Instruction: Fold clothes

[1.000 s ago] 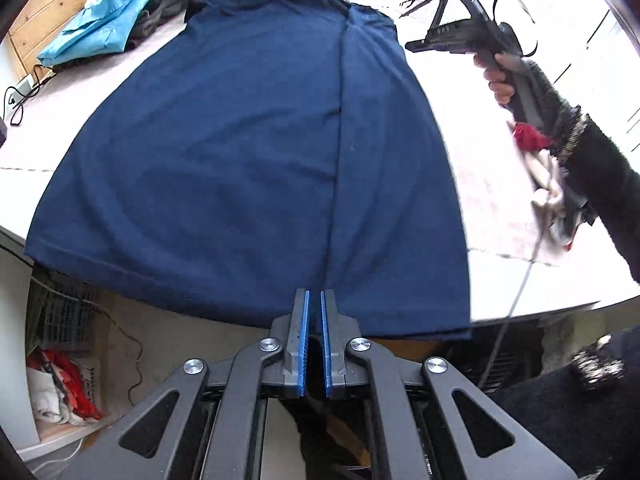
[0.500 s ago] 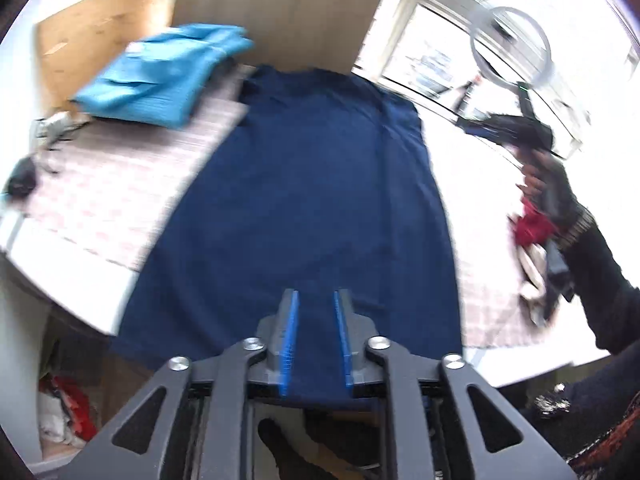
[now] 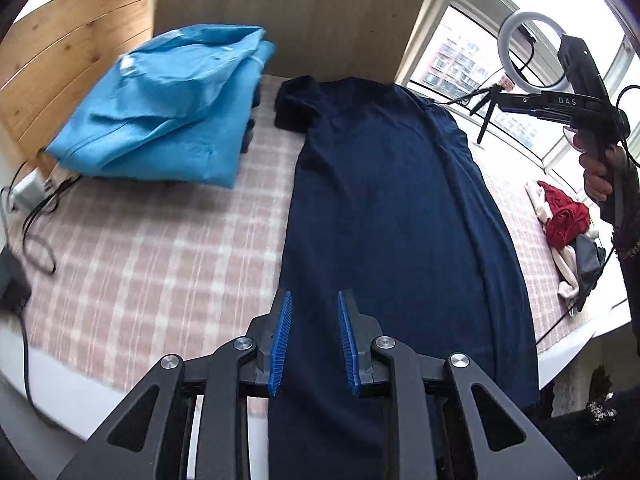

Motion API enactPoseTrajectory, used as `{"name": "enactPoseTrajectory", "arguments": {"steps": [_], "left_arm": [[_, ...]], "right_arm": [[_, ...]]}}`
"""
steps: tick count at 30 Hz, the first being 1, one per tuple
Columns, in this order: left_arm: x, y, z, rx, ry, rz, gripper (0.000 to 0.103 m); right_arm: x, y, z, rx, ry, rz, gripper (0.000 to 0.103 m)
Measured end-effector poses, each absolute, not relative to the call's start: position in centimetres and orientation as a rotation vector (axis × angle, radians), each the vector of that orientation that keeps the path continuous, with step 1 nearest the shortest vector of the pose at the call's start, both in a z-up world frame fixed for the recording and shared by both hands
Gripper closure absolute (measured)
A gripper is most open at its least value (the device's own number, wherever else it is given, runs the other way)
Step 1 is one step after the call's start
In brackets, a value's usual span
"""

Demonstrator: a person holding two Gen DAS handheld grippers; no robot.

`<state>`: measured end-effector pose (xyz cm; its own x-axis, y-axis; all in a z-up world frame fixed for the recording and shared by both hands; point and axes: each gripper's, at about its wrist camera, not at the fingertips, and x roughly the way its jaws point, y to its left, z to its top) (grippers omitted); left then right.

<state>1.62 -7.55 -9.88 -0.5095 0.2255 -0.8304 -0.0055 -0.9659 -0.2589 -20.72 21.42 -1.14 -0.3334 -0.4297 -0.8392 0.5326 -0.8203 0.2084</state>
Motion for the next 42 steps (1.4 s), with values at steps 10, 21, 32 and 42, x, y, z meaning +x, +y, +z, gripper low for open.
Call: {"name": "enactPoseTrajectory", "arguments": {"steps": [10,21,32,42], "left_arm": [[-11.9,-8.3,-9.8,-1.388,-0.462,2.500,0.078],[-18.4,-8.2,-14.0,-1.487,-0.733,2.553,0.068],[-22.2,-9.9,-15.7,-1.467,-0.941,2.644,0.063],[-24.3,-10.5,-17.2,-1.445,-1.085,2.663,0.103]], "right_arm": [[-22.8,18.8,3.0,1.423,0.202,-2.290,0.084],[-35.6,9.4,-2.2,1.388,0.262,-2.121,0.064],[-44.2,-4.2,-14.0,1.455,0.584,-1.833,0.063],[-42.7,-3.0,-15.7,1.394,0.634,-1.874,0.100]]}}
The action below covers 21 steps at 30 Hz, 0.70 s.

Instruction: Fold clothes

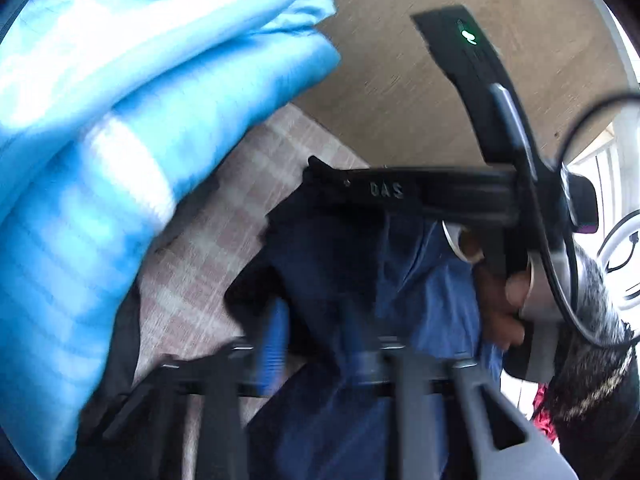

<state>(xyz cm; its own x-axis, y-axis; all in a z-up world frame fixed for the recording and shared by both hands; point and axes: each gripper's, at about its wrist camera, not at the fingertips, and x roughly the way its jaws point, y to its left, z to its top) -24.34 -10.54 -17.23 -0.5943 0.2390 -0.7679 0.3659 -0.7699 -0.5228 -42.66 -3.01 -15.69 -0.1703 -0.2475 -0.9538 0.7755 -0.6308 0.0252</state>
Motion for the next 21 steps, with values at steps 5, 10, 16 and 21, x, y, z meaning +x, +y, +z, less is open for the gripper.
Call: {"name": "enactPoseTrajectory", "arguments": {"steps": [5,10,16,21], "left_arm": [[-22.6,-8.5,-14.5,1.313,0.843,-2.758,0.101],[-21.3,-6.8,-15.3,1.490,0.679,-2.787,0.085],[-22.5,-8.4,-15.8,1.490,0.815,-2.698,0.071],[-24.8,-9.1,-17.5,1.518,1.006,-2.600,0.065]], "right_arm": [[-41.5,7.0,-9.6,1.191,0.146,-2.183,0.098],[-39.7,15.7,-11.1,1.428,0.174,-2.374,0.065],[-40.6,14.8,-10.1,1.434,0.108,-2.202,0.064],[-41.3,8.7,-12.2,1.443,0.293,-2.149,0.058]]}}
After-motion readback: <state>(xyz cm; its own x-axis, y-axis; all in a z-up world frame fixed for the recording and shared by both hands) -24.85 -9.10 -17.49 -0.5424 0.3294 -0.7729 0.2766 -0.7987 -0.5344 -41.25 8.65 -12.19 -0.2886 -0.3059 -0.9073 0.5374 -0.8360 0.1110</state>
